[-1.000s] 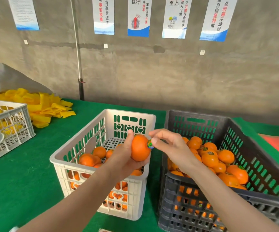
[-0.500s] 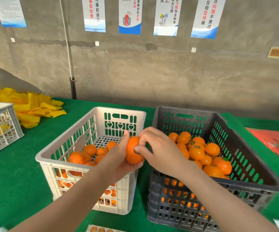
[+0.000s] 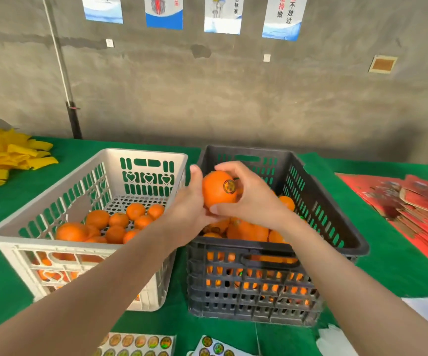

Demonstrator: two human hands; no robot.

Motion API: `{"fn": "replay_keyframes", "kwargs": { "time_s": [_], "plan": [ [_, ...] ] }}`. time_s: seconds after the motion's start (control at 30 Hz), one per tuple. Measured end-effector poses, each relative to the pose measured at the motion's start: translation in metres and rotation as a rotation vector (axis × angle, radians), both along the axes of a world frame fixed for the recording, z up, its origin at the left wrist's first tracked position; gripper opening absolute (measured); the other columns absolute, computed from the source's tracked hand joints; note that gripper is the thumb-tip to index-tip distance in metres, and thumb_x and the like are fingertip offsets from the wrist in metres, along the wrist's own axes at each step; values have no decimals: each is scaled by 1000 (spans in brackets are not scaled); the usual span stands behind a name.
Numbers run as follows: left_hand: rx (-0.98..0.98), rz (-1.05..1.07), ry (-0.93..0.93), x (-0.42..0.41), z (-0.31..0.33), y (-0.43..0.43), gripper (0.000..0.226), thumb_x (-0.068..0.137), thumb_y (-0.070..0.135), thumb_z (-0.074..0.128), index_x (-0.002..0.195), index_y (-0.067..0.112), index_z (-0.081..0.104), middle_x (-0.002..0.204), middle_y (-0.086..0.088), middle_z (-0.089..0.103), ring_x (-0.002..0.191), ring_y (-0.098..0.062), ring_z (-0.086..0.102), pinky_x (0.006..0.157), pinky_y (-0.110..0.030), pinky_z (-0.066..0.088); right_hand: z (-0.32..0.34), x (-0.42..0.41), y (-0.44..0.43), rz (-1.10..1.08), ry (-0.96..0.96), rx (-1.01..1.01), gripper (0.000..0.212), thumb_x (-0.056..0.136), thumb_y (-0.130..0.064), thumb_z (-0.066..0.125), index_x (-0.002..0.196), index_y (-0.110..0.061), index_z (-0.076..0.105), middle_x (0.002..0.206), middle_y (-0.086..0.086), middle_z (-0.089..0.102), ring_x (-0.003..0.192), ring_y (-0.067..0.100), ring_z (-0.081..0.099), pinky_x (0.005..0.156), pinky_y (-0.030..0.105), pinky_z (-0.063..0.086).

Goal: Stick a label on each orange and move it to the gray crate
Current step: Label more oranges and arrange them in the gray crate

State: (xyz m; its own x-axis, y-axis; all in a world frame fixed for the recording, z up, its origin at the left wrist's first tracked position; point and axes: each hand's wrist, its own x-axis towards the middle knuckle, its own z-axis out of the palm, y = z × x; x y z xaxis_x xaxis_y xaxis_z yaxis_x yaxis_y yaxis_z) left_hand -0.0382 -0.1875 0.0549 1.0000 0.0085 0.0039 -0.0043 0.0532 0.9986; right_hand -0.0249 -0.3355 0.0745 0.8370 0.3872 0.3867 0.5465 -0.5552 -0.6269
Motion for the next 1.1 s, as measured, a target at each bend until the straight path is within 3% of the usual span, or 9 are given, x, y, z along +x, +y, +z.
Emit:
{"fn": "replay_keyframes", "kwargs": {
  "time_s": [0.2,0.33,0.47,0.57,0.7,0.77,0.83,1.0,1.1],
  "plan": [
    [902,-19,-279,9,-34,-9,34,101,10,38,135,8,44,107,-15,63,91,-27,60,78,-35,47,-22,47,-66,-215,297,-428,83,66,-20,82,134,-21,34,118,4,54,100,21,55,81,34,49],
    [734,139,-482,2,-48,-8,27,97,4,45,121,4,55,88,-1,59,72,-5,50,63,-9,39,-58,59,-76,-115,536,-761,85,76,-12,74,142,-15,20,103,5,54,78,21,53,53,26,40],
    [564,324,-518,-15,-63,-1,21,93,0,50,114,1,56,89,-5,54,71,-5,49,66,-9,40,-68,71,-82,-120,540,-840,90,84,-7,67,149,-14,6,119,17,54,85,25,50,63,32,38],
    [666,307,-538,-20,-68,6,20,93,-2,50,109,4,61,98,-1,55,79,-1,52,72,-6,42,-66,66,-82,-137,551,-887,98,85,-5,65,152,-15,-6,99,11,57,77,23,54,57,29,40],
    [616,326,-518,-27,-70,7,19,89,-1,59,106,7,60,105,-6,57,89,-10,57,79,-9,47,-49,41,-69,-279,-22,-373,62,82,-18,72,136,-7,45,130,12,54,118,26,52,99,38,43],
    [586,365,-528,-33,-76,9,20,87,3,65,105,9,60,107,-5,54,93,-11,57,83,-12,48,-47,5,-51,-141,-369,109,21,85,-16,64,103,-5,63,97,6,66,86,17,61,76,32,51],
    [548,422,-509,-38,-83,11,22,86,8,68,106,12,59,107,-2,52,96,-13,56,86,-19,49,-67,-39,-31,139,-428,178,13,88,-18,57,79,-9,62,73,-1,61,64,8,54,56,21,44],
    [490,456,-320,-68,-120,17,23,88,12,65,104,22,52,96,10,55,83,2,56,70,-9,46,-179,-87,-7,309,371,-769,44,92,-42,54,69,-4,50,65,12,46,61,27,45,61,37,44],
    [613,258,-44,-90,-158,23,19,90,7,60,101,22,59,87,14,61,76,4,57,65,-4,44,-218,-83,-6,257,516,-909,51,84,-51,61,63,-11,38,61,3,35,56,19,36,54,32,34]
  ]
}}
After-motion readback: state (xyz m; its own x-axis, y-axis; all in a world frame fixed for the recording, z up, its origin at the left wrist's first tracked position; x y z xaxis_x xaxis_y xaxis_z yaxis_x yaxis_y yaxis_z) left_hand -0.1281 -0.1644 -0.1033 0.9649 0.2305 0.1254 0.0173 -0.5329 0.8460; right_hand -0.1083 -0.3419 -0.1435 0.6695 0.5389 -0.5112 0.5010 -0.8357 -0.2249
